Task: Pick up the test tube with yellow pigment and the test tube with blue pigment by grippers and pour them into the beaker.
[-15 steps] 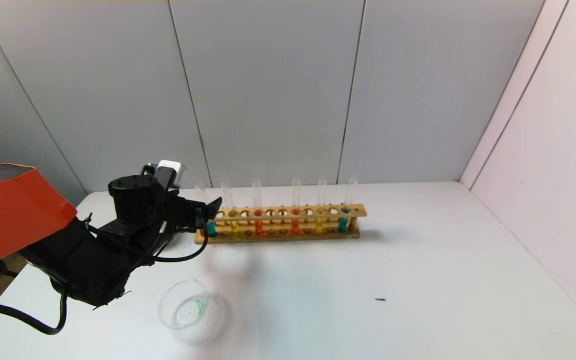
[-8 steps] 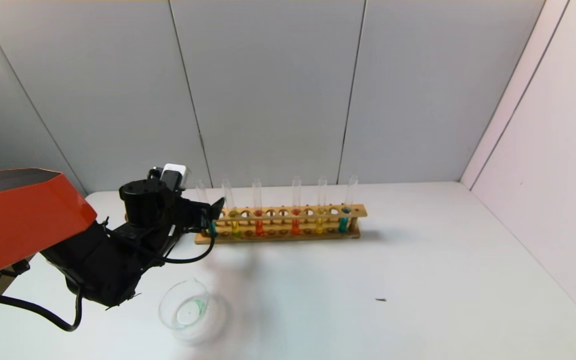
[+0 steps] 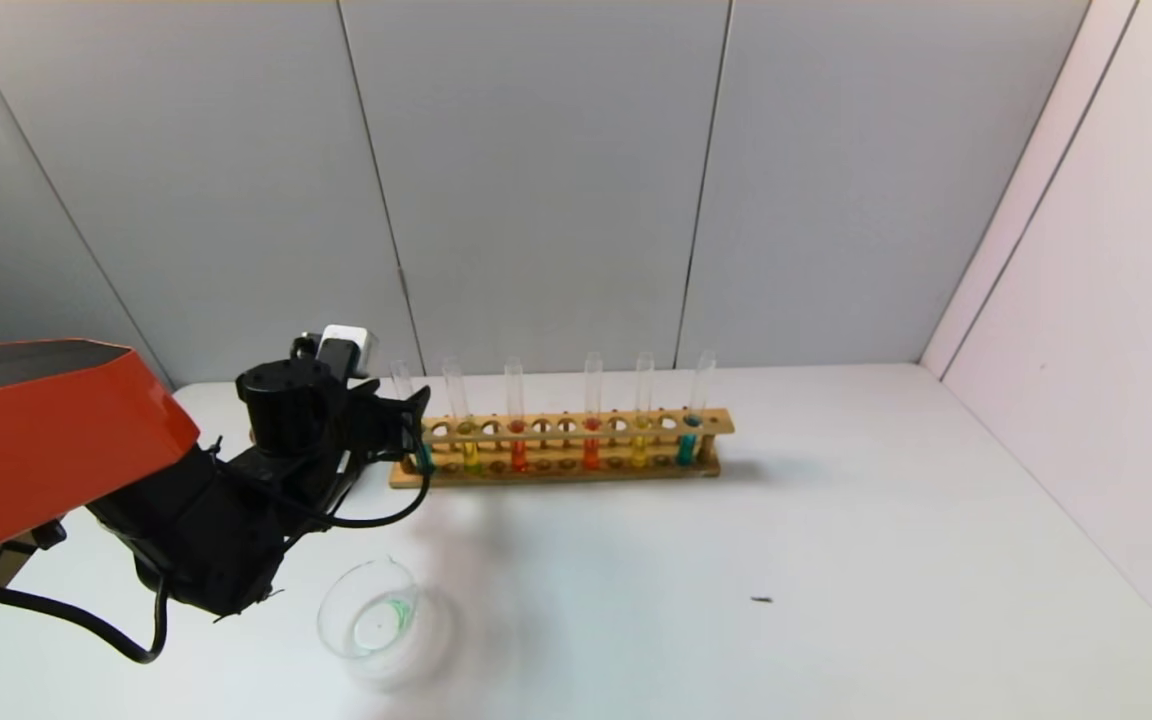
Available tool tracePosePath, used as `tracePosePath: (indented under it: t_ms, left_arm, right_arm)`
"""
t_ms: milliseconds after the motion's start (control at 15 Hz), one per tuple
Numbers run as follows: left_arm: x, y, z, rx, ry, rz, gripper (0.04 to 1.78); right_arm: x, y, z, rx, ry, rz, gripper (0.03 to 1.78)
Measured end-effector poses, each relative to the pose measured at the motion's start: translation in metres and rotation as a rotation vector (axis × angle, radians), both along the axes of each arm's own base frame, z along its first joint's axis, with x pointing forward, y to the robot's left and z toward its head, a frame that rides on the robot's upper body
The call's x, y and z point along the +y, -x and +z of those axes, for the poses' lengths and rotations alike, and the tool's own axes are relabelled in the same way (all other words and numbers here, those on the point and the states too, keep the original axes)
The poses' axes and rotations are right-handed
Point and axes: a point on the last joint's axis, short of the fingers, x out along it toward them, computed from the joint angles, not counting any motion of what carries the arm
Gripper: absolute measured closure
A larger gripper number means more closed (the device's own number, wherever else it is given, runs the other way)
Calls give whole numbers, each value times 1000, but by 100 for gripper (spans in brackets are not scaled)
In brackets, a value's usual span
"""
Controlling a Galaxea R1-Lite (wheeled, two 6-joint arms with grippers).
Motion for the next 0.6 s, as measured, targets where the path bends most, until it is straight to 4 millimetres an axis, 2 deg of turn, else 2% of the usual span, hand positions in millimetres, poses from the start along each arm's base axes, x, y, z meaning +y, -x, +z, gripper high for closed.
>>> tracePosePath:
  t_ms: [133,267,600]
  left_arm:
    - [0,0,-1,2,-2,-2,125]
    - [0,0,-1,3,-2,-5,148]
    - [0,0,-3,6,-4,-2,151]
  right_arm:
    - [0,0,0,0,0,0,11]
    - [0,0,0,0,0,0,11]
    - [0,0,0,0,0,0,11]
